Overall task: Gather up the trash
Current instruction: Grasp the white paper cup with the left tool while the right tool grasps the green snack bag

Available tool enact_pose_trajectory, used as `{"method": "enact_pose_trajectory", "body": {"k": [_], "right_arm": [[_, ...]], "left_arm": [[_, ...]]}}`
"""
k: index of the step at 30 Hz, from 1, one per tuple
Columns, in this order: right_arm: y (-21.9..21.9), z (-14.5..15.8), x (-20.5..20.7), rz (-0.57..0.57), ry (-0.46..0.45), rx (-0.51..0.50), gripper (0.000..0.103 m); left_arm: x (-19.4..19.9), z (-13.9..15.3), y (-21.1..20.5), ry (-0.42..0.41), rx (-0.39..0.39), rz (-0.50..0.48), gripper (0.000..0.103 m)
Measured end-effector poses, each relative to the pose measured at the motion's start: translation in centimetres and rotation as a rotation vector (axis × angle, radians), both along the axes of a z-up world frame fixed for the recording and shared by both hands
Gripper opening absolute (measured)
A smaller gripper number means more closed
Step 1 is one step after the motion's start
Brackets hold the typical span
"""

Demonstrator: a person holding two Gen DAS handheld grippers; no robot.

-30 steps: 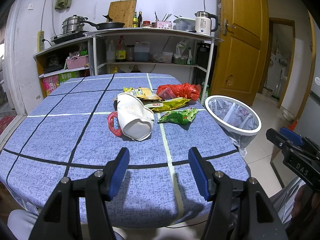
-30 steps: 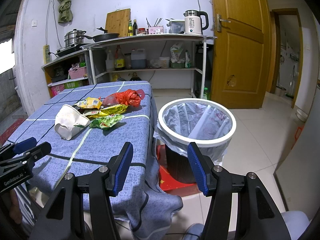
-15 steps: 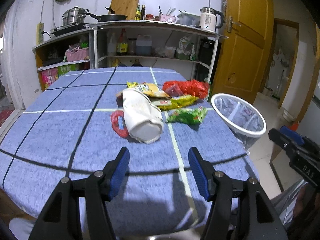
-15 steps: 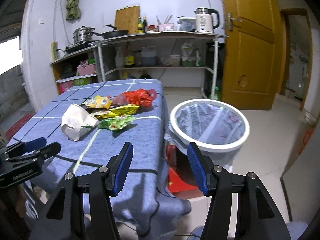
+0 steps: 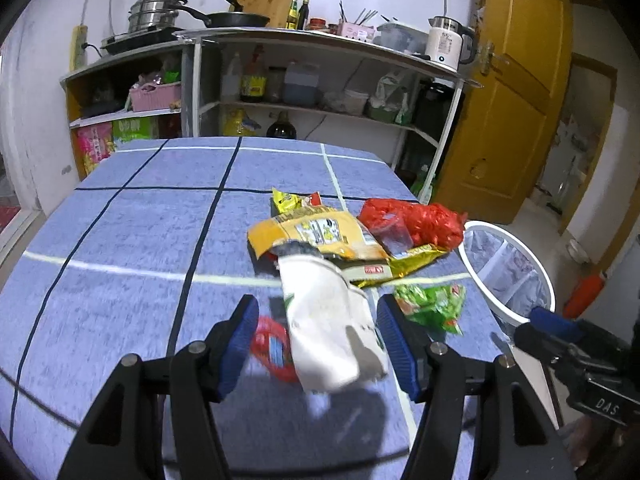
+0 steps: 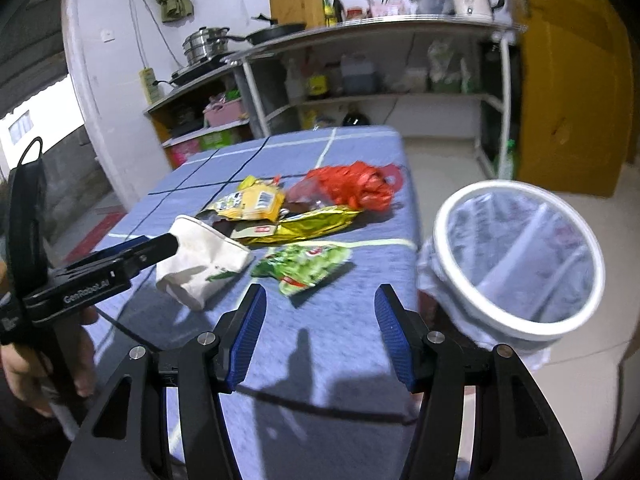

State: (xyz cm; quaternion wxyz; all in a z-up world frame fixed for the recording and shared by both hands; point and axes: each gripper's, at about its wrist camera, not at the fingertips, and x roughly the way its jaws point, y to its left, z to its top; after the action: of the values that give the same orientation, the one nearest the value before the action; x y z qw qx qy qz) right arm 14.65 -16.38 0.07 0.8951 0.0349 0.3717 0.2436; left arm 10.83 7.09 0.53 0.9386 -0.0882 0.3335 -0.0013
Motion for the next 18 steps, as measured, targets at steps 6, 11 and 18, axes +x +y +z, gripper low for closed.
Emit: {"method": "enact_pose_trajectory", "body": {"k": [6, 11, 18], "right_arm": [[1.3, -1.6, 4.0, 0.029, 0.161, 0.091, 0.057], [2.0, -3.1, 6.8, -0.004, 0.279, 0.127, 0.057], [2.2, -3.7, 8.1, -0.029, 0.330, 0.136, 0.057]], "left_arm": [[1.4, -0.3, 0.0, 0.027, -0.002, -0.051, 0.058], [2.3, -0.7, 0.2, 0.060, -0.013, -0.063, 0.047], [3.2, -1.7, 0.1, 0.098, -0.003, -0.072, 0.037]]}}
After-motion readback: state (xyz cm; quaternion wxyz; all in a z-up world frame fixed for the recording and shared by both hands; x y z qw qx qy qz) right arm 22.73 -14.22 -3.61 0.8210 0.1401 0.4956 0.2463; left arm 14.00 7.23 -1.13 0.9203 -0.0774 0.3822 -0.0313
